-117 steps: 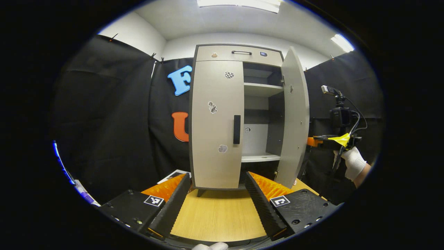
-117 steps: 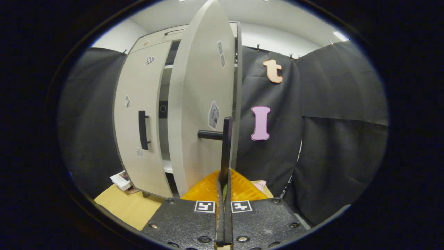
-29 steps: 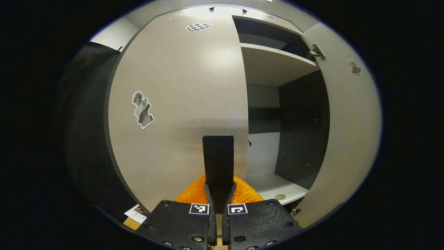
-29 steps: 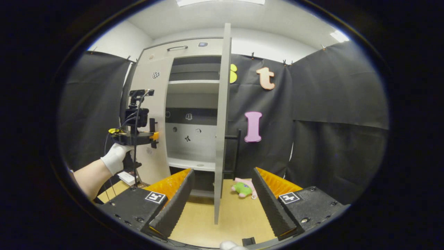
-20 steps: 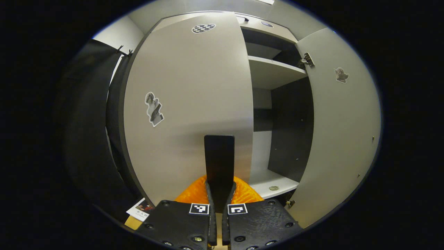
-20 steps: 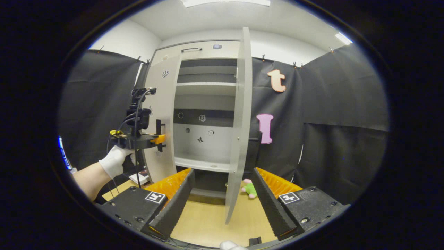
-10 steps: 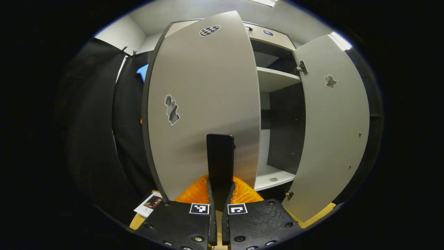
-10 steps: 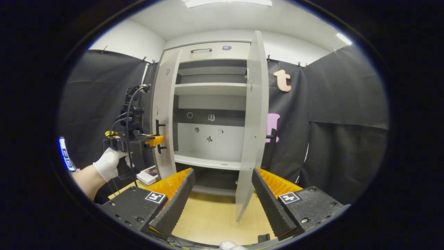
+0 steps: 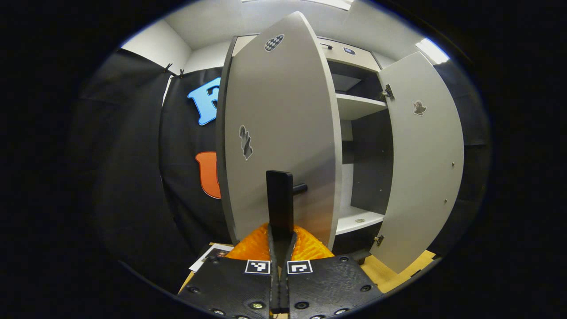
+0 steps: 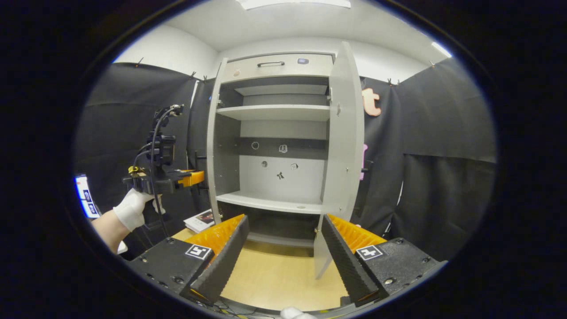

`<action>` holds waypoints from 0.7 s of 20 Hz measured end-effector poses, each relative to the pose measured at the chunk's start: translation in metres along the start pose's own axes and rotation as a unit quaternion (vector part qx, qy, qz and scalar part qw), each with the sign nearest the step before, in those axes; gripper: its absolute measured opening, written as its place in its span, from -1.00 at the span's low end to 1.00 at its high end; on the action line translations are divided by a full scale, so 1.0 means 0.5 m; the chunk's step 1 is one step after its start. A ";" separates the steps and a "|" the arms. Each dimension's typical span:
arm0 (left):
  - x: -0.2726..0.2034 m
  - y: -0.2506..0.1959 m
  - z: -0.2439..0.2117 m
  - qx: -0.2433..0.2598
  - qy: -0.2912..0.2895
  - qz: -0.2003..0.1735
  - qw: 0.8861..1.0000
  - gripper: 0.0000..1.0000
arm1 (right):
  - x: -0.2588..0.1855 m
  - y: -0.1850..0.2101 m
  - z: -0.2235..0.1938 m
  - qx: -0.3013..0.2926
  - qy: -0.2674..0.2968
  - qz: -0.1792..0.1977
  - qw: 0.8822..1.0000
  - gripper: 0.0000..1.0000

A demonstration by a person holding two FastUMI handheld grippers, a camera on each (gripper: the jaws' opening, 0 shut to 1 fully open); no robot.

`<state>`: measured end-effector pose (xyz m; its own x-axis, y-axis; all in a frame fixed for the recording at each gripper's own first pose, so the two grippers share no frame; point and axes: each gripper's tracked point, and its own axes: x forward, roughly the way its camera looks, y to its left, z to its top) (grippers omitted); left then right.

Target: Open the right door of the double-door shoe cabinet with the right hand, and open the left door with the left hand.

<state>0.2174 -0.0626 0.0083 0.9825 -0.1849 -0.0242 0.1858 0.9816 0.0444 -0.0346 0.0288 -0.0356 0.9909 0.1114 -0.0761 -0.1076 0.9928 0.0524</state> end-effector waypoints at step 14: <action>-0.066 0.206 -0.011 -0.005 -0.013 0.052 0.999 -1.00 | 0.003 0.073 0.005 -0.003 -0.001 0.025 1.000 1.00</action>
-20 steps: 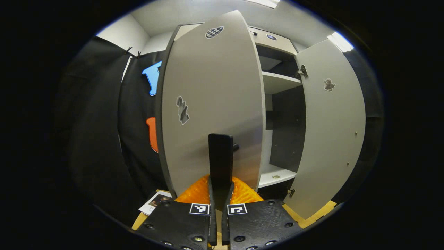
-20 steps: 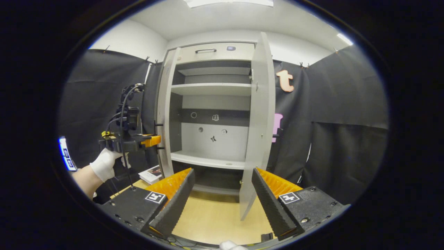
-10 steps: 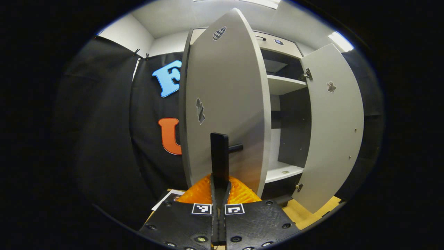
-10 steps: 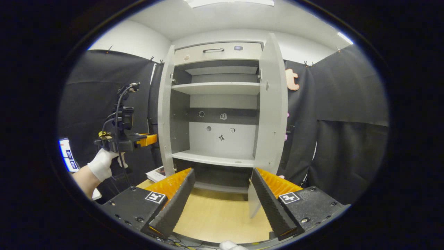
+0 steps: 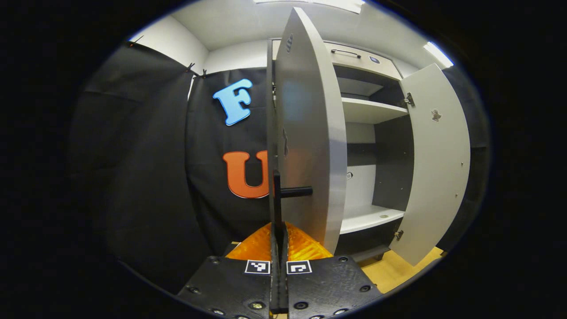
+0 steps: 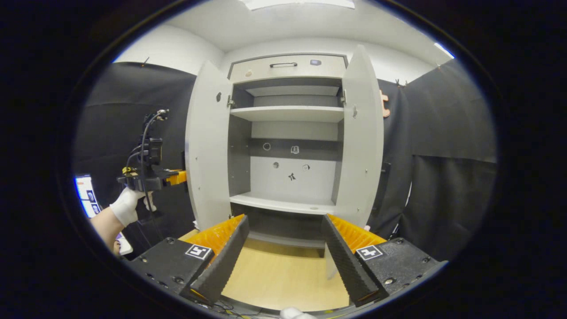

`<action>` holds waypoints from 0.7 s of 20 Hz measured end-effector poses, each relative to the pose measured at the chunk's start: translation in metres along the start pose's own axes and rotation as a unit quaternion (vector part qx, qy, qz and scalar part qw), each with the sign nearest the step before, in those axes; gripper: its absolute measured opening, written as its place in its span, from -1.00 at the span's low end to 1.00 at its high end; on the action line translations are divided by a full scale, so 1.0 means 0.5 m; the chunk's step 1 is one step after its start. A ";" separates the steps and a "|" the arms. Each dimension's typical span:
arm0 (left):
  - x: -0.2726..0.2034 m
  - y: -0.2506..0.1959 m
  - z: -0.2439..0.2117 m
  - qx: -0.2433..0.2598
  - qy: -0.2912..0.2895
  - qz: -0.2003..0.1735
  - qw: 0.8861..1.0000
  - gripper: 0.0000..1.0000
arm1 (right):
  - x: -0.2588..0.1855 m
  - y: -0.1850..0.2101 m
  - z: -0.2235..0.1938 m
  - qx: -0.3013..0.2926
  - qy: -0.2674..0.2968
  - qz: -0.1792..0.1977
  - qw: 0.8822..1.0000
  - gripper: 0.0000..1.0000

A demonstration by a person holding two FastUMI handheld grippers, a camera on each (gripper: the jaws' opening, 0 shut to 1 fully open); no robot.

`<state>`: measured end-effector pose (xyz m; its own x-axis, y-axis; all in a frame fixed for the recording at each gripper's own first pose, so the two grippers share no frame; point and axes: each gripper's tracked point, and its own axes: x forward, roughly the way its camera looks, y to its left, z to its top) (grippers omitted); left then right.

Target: Open the right door of the double-door shoe cabinet with the right hand, and open the left door with the left hand.

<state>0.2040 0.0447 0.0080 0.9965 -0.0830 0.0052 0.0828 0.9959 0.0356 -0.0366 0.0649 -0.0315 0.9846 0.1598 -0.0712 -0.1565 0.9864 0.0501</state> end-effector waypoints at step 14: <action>-0.010 0.051 -0.009 0.012 0.010 -0.016 1.000 -1.00 | -0.011 0.006 0.006 -0.007 0.002 -0.021 1.000 1.00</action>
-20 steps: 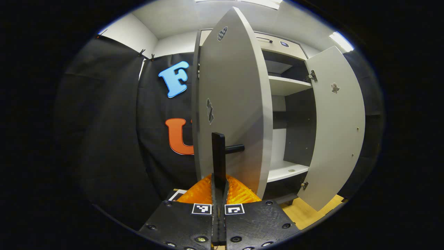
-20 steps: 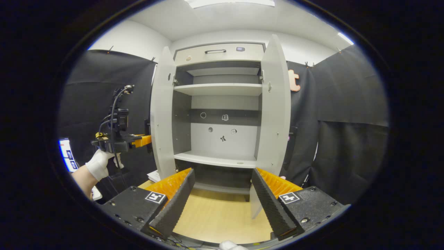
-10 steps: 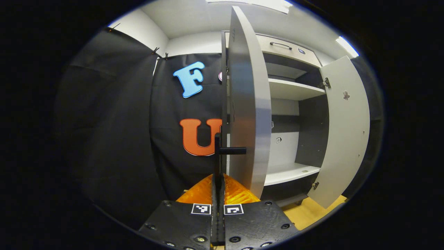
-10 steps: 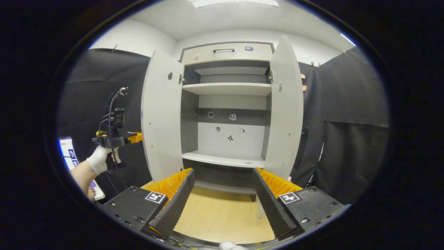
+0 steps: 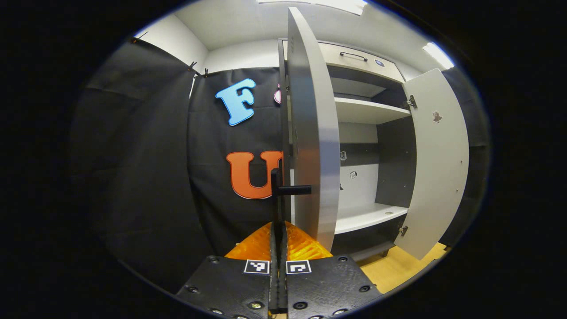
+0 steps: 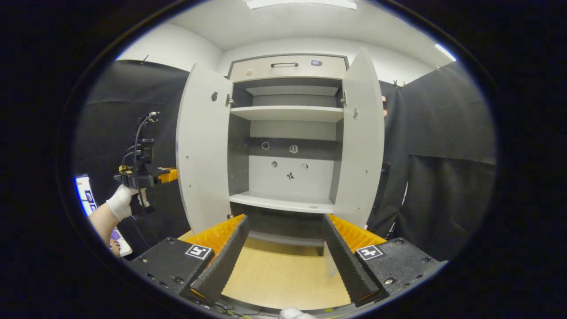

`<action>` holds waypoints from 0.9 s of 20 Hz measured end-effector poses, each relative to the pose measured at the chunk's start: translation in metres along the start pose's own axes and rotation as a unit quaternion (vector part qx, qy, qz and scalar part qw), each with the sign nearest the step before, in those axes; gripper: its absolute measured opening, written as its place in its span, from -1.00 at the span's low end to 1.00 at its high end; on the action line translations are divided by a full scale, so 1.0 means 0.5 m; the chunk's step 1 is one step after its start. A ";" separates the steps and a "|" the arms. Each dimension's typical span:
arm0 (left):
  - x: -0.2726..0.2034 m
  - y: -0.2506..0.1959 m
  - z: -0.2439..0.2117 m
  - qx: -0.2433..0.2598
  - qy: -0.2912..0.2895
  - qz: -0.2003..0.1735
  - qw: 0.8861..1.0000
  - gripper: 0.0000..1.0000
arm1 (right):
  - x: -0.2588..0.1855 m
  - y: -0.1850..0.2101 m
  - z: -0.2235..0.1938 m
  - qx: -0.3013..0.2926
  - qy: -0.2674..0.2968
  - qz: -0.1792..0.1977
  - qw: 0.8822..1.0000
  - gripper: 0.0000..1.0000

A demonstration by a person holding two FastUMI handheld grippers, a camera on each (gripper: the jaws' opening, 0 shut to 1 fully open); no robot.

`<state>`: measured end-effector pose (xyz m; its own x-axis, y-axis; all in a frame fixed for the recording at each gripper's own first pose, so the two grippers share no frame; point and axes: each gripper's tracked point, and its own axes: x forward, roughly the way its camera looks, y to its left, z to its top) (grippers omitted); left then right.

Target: Open the right door of the double-door shoe cabinet with the right hand, and open the left door with the left hand.

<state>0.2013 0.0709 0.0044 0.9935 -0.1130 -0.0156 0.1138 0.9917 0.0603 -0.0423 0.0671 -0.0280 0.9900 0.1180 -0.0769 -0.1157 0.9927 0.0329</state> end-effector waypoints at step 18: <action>-0.273 -0.103 0.039 -0.014 0.001 0.062 0.998 0.92 | -0.066 -0.048 0.024 0.002 -0.022 0.016 1.000 1.00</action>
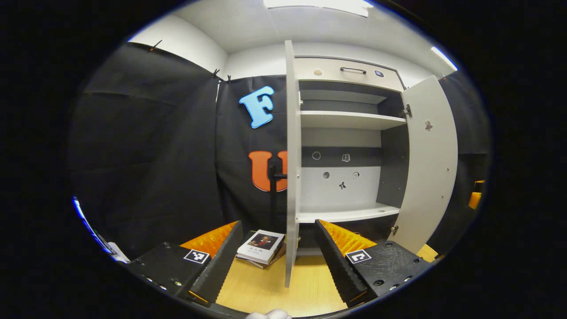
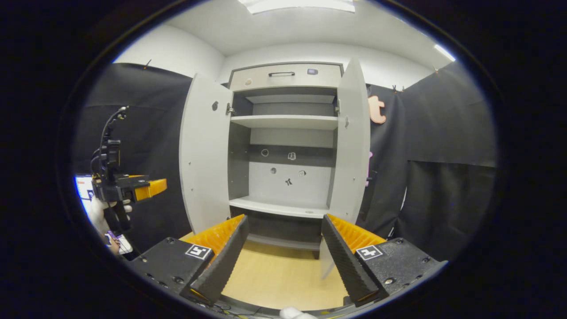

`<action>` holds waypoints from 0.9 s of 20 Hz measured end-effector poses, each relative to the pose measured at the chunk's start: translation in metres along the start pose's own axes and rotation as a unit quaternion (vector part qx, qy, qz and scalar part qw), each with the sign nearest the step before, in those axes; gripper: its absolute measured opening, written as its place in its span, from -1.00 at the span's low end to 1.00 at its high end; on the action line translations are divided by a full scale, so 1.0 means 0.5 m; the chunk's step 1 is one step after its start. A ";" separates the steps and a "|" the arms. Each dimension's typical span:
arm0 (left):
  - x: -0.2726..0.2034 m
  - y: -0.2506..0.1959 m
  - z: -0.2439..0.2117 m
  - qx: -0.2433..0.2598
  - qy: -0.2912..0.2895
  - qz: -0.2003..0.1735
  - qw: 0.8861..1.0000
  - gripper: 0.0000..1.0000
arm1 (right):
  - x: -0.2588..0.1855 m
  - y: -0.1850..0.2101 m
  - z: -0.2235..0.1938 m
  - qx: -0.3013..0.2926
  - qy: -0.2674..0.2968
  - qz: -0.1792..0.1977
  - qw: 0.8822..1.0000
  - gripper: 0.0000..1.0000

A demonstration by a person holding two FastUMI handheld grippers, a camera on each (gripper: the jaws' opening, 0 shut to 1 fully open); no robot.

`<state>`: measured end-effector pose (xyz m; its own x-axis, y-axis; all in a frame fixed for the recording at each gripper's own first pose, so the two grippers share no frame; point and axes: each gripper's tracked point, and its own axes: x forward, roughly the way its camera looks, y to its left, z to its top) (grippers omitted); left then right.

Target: Open the right door of the double-door shoe cabinet with the right hand, and open the left door with the left hand.

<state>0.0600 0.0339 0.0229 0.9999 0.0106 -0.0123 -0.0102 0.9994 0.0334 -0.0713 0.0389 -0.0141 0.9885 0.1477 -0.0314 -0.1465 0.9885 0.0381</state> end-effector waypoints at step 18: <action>-0.166 -0.261 0.042 -0.013 -0.011 -0.046 0.999 0.93 | -0.009 -0.151 0.002 0.017 0.001 -0.039 0.999 1.00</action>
<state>-0.0214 -0.0982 0.0407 0.9967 -0.0814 0.0081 0.0813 0.9967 0.0073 -0.0646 -0.0363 -0.0158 0.9969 0.0694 -0.0370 -0.0667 0.9954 0.0687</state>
